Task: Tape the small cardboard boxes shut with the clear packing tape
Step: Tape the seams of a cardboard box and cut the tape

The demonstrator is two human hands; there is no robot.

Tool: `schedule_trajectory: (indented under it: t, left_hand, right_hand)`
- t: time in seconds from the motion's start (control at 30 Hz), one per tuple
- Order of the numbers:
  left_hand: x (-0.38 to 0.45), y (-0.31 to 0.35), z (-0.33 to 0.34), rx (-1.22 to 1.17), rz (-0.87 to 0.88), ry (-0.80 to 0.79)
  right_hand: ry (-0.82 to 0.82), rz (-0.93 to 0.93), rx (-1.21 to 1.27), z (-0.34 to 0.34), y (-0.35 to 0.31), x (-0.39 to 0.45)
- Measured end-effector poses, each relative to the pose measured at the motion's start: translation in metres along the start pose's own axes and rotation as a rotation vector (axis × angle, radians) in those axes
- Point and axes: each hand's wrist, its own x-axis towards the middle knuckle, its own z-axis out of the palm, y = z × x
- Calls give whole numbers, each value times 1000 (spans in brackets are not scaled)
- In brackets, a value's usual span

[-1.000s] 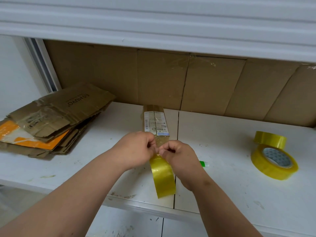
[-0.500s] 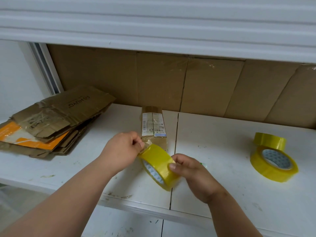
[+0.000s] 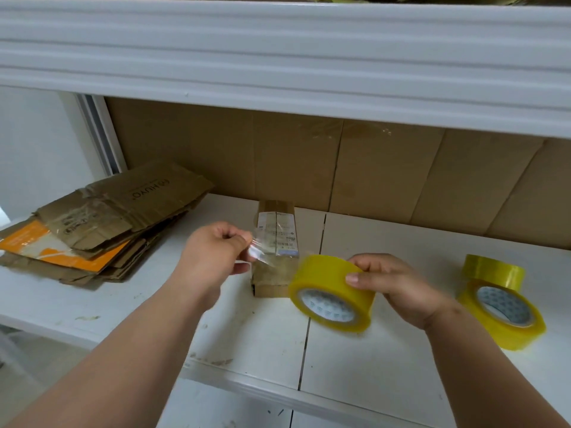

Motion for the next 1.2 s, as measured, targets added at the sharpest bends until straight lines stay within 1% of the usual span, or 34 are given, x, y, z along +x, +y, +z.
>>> schedule_trajectory:
  t: [0.07, 0.17, 0.3, 0.5, 0.67, 0.8, 0.93, 1.2]
  left_hand:
    - [7, 5, -12, -94, -35, 62]
    - [14, 3, -24, -85, -59, 68]
    - [24, -10, -22, -116, -137, 78]
    - [38, -26, -19, -161, -243, 115]
    - [45, -32, -14, -217, -297, 148]
    - [48, -41, -12, -210, -308, 170]
    - [51, -51, -12, -182, -329, 160]
    - [54, -69, -3, -113, -406, 90]
  right_hand:
    - [54, 11, 17, -14, 4, -1]
    - [131, 53, 32, -29, 10, 1]
    - [195, 88, -101, -34, 0, 17]
    - [259, 213, -240, -30, -8, 49]
    - [254, 265, -350, -27, -5, 65]
    - [260, 290, -385, -27, -1, 72]
    - [262, 308, -442, -25, 2, 77]
    - [193, 346, -758, -6, 8, 90]
